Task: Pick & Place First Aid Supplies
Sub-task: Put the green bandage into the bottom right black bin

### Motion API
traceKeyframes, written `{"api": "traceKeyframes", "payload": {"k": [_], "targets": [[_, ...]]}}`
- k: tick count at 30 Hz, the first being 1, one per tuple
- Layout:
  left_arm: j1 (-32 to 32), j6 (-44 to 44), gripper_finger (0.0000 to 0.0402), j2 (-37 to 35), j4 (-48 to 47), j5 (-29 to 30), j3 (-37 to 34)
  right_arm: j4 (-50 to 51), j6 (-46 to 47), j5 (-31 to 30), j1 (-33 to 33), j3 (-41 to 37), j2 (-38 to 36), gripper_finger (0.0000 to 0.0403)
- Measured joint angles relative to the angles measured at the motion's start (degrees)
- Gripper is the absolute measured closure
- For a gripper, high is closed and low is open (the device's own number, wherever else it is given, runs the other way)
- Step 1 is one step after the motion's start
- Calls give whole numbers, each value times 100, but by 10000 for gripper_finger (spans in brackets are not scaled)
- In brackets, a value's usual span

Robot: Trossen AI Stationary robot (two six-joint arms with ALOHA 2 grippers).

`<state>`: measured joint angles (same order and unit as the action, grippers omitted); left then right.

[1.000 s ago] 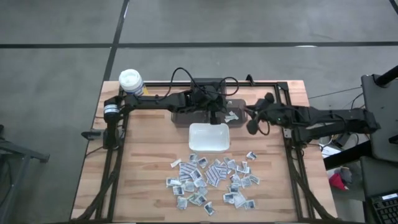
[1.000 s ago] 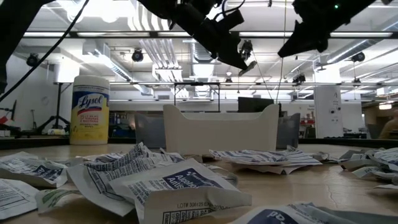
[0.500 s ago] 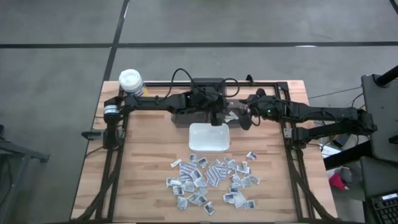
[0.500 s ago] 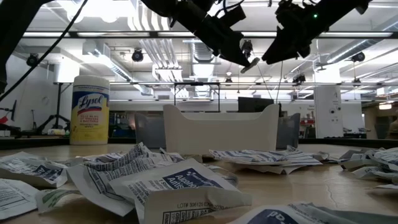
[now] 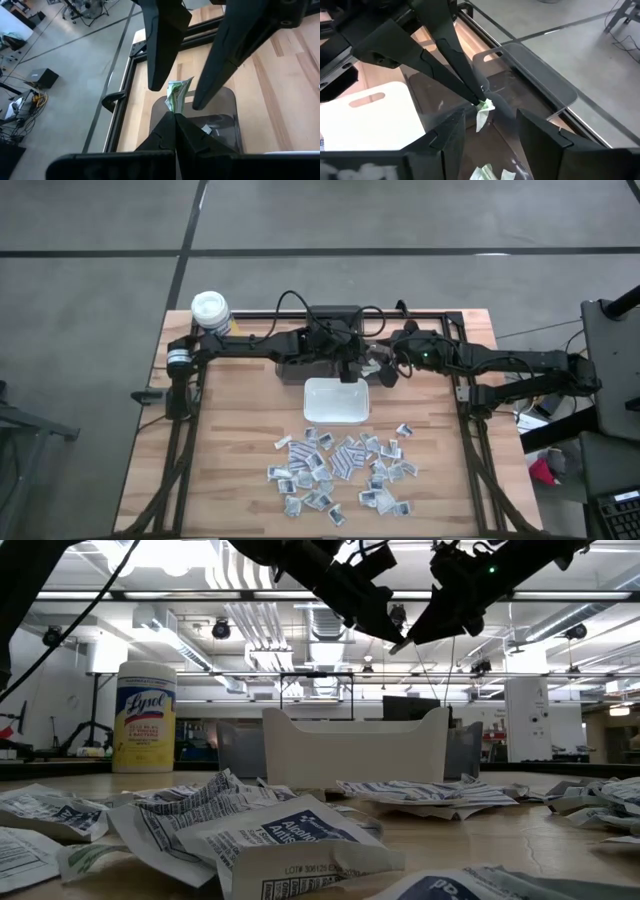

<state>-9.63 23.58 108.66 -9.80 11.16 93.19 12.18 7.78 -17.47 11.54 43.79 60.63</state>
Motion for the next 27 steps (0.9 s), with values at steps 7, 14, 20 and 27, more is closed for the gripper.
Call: {"api": "traceKeyframes", "payload": {"k": [7,14,20,27], "targets": [[-2,1,401,0,55,-20,0,-185,14,0,18,4,89,288],[-2,0,401,0,66,-20,0,-191,15,8,14,4,131,333],[0,-1,401,-2,85,-24,0,-180,11,5,30,4,95,371],[0,-1,401,-3,85,-26,0,-170,-25,19,36,4,95,394]]}}
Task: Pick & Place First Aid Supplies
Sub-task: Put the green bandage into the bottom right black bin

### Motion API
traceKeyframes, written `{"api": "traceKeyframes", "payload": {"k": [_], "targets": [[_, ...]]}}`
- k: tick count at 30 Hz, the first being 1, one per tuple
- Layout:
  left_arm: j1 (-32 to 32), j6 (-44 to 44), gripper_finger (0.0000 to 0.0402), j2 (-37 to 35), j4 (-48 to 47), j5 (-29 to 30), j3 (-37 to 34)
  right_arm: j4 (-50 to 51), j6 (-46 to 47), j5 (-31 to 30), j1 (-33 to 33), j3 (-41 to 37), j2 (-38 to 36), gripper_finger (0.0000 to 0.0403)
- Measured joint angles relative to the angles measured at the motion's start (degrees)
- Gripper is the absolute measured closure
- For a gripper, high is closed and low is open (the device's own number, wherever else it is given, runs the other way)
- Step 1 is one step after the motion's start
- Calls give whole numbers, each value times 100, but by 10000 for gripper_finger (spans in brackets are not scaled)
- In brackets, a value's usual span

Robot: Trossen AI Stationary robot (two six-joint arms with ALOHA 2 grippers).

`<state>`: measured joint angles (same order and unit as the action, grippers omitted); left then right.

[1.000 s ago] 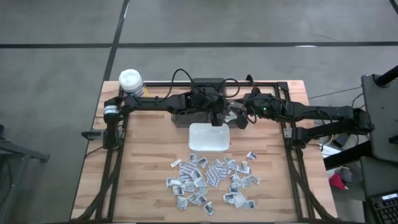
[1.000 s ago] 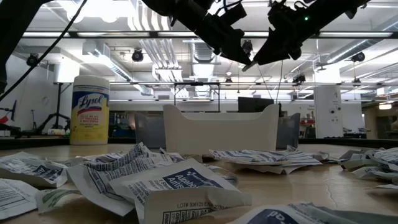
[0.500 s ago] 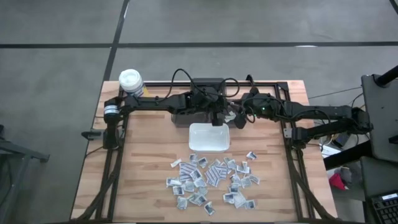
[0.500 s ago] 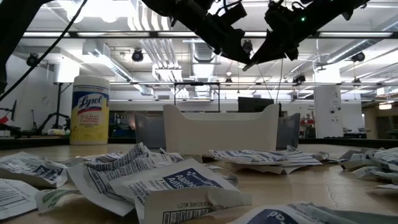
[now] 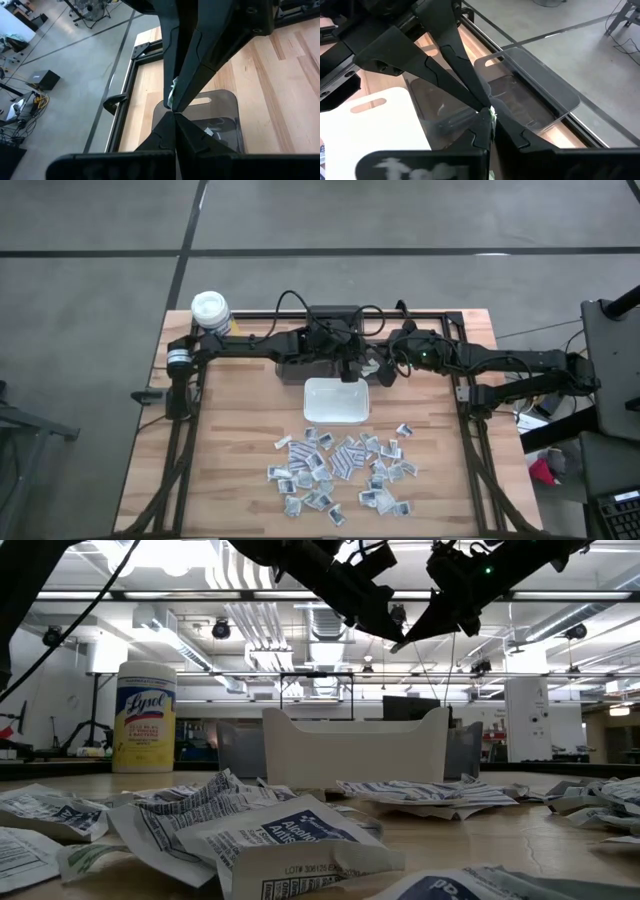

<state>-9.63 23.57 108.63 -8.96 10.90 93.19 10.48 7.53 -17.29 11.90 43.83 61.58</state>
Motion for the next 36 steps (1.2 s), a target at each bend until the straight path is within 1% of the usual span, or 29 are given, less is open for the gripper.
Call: {"api": "traceKeyframes", "payload": {"k": [4,9,11,13,16,19,21,22,24,26,28,31,36], "targets": [[0,0,401,-1,0,30,0,-2,0,-7,0,0,0,394],[13,86,401,-39,-21,490,0,2,55,-79,22,0,2,394],[11,191,396,-84,-51,783,0,6,88,-89,22,0,2,395],[11,232,384,-126,-76,1181,0,4,107,-89,37,0,2,395],[15,240,360,-191,-291,2037,0,10,153,-105,75,0,7,395],[17,214,341,-311,-843,2998,0,160,417,-132,196,0,22,395],[17,-10,335,-409,-1352,3370,-3,297,784,-102,314,0,83,395],[13,-215,334,-451,-1592,3425,-15,381,988,-36,379,0,134,395],[11,-825,333,-562,-2219,3341,-81,401,1391,287,517,0,275,395],[15,-1392,333,-665,-2653,2949,-165,413,1670,676,619,0,495,395],[15,-1705,333,-810,-2925,2542,-358,416,1805,840,659,0,773,395],[41,-2076,333,-1095,-2887,2281,-844,389,1852,878,669,0,1174,395],[109,-2827,333,-1827,-2683,2262,-1902,374,1862,902,675,0,1724,395]]}}
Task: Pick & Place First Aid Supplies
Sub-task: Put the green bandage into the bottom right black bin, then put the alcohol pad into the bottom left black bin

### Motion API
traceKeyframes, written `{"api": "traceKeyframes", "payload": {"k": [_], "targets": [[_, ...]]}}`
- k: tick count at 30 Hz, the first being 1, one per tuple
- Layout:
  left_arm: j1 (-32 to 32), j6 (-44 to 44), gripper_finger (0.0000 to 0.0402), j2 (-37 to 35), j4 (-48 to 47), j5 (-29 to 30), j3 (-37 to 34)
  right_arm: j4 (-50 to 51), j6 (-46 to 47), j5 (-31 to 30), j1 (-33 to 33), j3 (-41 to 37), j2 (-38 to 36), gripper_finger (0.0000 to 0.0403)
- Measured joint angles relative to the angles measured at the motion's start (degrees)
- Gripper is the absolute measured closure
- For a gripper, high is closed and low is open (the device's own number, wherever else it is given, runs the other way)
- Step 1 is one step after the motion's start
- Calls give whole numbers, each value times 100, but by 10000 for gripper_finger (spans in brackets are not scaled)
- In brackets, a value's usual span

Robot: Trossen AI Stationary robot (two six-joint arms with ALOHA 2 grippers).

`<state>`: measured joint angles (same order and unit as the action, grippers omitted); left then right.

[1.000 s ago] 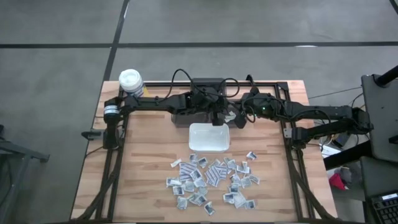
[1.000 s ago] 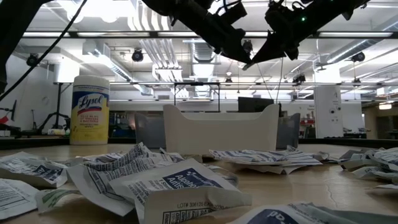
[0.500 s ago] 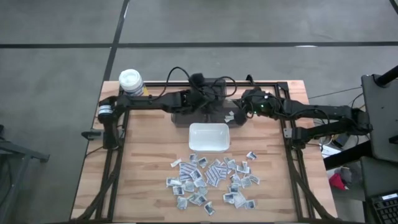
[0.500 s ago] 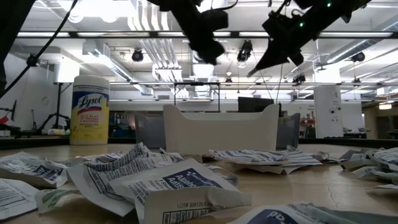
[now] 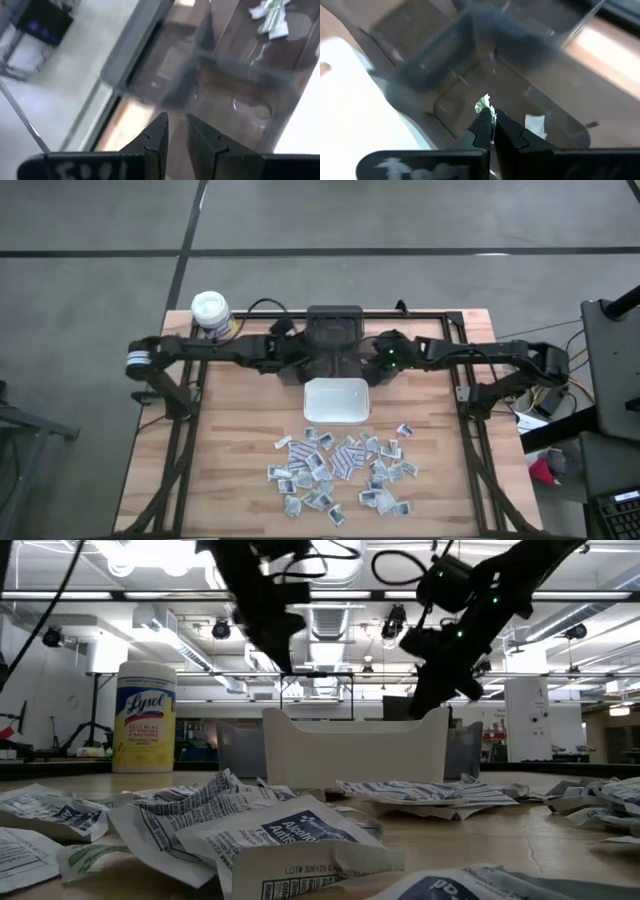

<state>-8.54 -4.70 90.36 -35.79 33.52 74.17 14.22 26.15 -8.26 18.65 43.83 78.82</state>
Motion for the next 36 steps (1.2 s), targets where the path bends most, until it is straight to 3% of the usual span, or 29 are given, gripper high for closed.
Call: {"api": "traceKeyframes", "payload": {"k": [11,21,30,36], "targets": [[53,-456,333,-1995,1501,-590,-2193,-418,-17,104,183,-2,633,394],[51,-533,333,-2998,1985,-725,-3206,-474,-84,342,478,-2,690,391],[51,-675,333,-3317,2124,-771,-3635,-471,-83,530,520,-1,762,320],[51,-676,333,-3328,2129,-1031,-3698,-370,-525,530,510,246,359,274]]}}
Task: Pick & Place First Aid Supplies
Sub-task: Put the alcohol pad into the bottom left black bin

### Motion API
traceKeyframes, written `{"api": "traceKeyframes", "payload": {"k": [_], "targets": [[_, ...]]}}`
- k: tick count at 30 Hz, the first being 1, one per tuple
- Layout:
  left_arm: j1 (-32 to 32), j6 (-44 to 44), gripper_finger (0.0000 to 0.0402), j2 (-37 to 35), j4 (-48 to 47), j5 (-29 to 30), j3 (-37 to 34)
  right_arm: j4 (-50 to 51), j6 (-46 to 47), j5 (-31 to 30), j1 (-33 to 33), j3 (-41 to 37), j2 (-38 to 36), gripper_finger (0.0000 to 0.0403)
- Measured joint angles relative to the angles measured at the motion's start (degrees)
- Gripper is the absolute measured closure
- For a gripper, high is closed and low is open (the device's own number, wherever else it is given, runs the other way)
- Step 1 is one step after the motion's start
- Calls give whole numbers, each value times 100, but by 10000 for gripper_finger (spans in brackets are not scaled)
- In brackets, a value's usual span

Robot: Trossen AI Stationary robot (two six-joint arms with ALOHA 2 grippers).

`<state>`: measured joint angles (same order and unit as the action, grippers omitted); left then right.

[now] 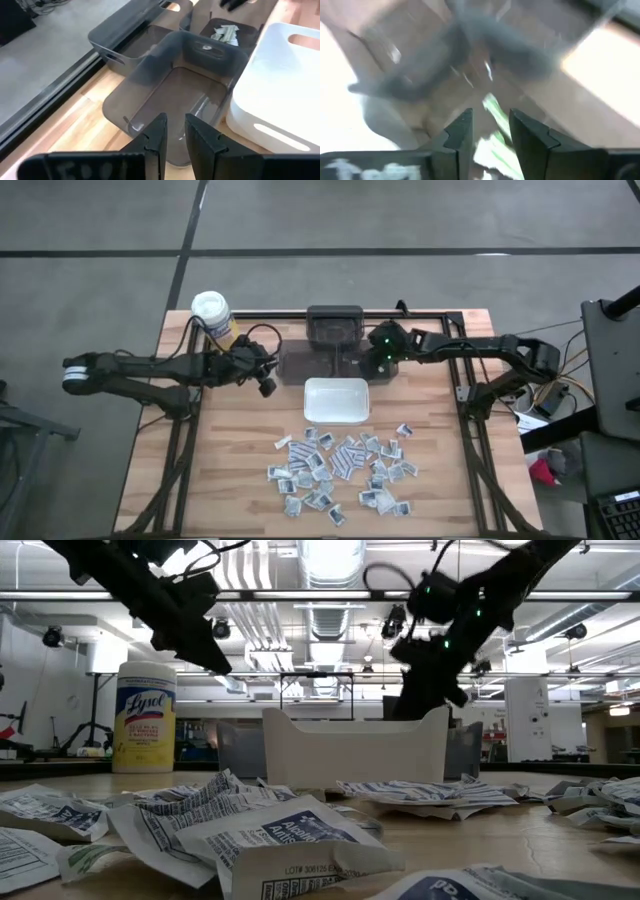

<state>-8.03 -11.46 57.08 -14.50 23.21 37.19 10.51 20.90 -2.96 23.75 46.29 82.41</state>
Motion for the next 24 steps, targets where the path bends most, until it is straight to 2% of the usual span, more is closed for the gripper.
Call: {"api": "traceKeyframes", "payload": {"k": [3,8,14,21,24], "targets": [[0,2,333,-2,-2,-139,0,330,-344,-4,-130,172,-434,270],[0,0,333,0,-5,-595,0,631,-677,-9,-739,195,-1430,284],[2,-41,333,0,-7,-936,0,821,-606,-608,-1561,-97,-2500,323],[111,-411,334,2,157,-1792,7,862,-172,-622,-2268,-652,-3460,376],[324,-667,339,9,148,-1938,120,859,43,-626,-2488,-964,-3809,391]]}}
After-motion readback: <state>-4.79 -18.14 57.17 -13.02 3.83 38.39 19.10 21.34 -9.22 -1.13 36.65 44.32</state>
